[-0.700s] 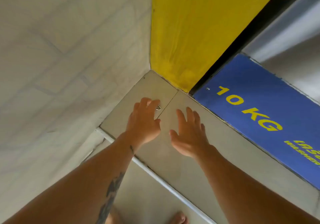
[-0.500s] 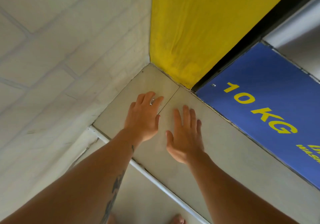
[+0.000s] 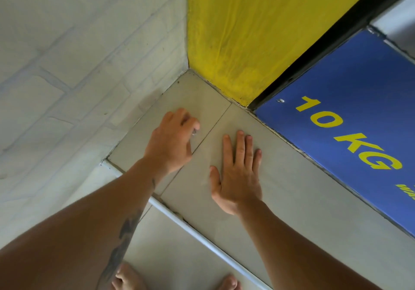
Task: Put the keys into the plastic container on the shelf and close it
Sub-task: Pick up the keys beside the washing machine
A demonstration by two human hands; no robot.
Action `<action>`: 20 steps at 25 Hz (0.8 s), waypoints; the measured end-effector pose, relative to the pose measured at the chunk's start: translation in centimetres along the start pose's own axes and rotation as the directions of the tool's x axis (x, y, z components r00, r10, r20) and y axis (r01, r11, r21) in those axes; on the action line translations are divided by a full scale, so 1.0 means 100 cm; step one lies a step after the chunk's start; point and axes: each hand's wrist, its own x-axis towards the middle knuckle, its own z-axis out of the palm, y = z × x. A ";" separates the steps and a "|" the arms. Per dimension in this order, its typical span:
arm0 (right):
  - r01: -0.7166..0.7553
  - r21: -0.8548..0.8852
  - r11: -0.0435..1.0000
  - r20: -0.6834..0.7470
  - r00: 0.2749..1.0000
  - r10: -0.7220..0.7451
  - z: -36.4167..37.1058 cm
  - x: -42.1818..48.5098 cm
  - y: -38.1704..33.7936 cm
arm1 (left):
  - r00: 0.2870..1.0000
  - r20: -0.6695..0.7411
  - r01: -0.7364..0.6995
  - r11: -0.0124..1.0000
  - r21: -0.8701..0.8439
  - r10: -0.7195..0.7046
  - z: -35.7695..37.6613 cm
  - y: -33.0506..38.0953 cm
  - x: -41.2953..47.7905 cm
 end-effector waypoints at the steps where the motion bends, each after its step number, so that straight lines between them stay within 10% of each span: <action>1: -0.006 0.002 1.000 0.043 0.999 0.006 -0.005 -0.001 0.000 | 0.993 0.006 0.116 0.986 -0.121 -0.117 -0.005 0.005 0.004; 6: -0.047 0.022 0.999 0.377 0.926 0.035 -0.058 0.006 0.000 | 0.757 0.294 0.634 0.547 -0.547 -0.584 -0.063 0.043 0.000; 13: -0.185 0.170 0.968 0.474 0.876 0.084 -0.195 -0.074 -0.017 | 0.708 0.258 0.606 0.379 -0.699 -0.657 -0.211 0.121 -0.065; 20: -0.014 0.360 0.933 0.294 0.951 -0.099 -0.383 -0.179 -0.109 | 0.604 0.306 0.536 0.091 -0.840 -0.736 -0.398 0.223 -0.134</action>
